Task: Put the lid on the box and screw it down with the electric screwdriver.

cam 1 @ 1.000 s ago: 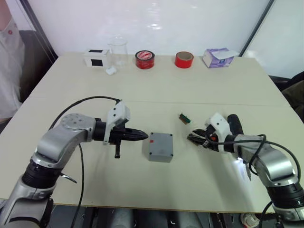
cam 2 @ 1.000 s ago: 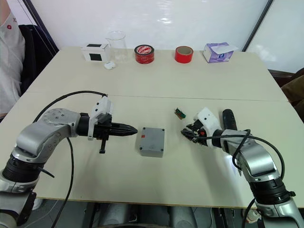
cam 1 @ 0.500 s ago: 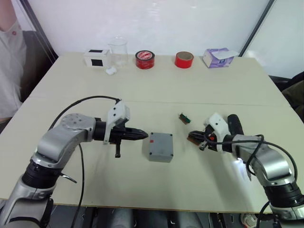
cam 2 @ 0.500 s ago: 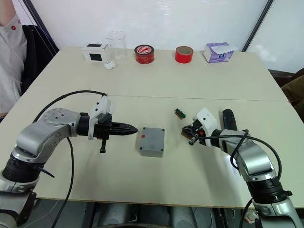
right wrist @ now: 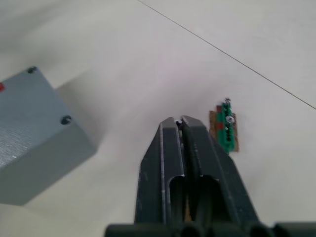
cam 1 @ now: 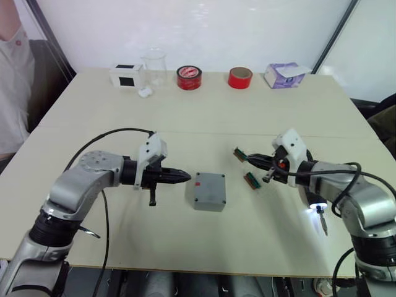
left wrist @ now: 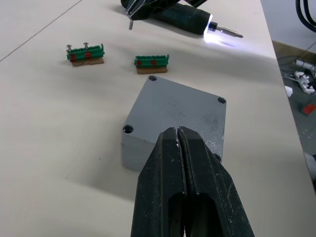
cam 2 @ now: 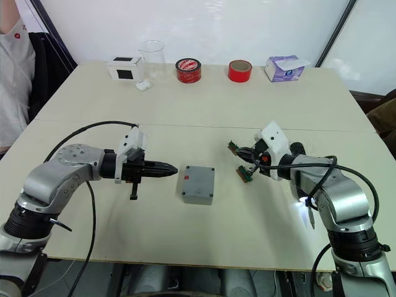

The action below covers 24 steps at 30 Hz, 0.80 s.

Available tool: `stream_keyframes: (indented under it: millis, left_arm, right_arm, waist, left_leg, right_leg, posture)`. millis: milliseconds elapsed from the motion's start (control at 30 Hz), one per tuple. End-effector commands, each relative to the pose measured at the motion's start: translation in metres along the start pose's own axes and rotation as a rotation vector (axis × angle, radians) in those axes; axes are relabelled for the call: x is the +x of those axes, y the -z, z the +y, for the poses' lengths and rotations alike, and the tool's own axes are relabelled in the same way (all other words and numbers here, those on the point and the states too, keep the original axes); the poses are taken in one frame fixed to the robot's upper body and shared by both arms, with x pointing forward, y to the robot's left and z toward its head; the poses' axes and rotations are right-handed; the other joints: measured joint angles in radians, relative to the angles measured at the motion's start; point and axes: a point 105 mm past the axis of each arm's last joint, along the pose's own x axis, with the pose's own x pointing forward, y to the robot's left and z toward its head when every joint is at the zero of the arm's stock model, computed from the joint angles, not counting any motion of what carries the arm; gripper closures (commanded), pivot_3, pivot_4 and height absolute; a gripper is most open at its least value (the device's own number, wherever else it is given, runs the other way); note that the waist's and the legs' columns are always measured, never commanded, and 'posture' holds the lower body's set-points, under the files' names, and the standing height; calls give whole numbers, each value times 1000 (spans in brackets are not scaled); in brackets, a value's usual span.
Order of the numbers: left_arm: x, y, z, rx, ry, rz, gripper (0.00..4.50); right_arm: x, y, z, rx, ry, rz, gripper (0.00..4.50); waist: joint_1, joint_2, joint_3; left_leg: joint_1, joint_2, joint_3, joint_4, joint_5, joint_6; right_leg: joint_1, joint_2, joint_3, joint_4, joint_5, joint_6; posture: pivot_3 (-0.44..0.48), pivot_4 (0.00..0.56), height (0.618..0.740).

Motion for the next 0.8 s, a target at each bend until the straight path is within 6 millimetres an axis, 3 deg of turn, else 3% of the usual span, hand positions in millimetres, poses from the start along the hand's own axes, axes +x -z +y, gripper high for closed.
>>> stream_keyframes:
  millis: [33, 167, 800]
  left_arm:
    - [-12, 2, 3, 33, -40, 24, 4500]
    - [-14, 4, 3, 30, -54, 32, 4500]
    - [-8, 1, 0, 31, -49, 12, 4500]
  right_arm:
    - [5, -14, 34, -40, -122, -41, 4449]
    - [10, -7, 43, -31, -145, -24, 4449]
    - [20, 1, 38, -7, -140, -16, 4449]
  waist:
    - [-2, 0, 0]
    - [0, 0, 0]
    - [0, 0, 0]
  left_leg:
    - [0, 0, 0, 0, 0, 0]
    - [0, 1, 0, 0, 0, 0]
    - [0, 0, 0, 0, 0, 0]
  right_leg:
    - [0, 0, 0, 0, 0, 0]
    - [0, 0, 0, 0, 0, 0]
    - [0, 0, 0, 0, 0, 0]
  posture:
    - [0, 150, 740]
    - [0, 150, 740]
    - [0, 150, 740]
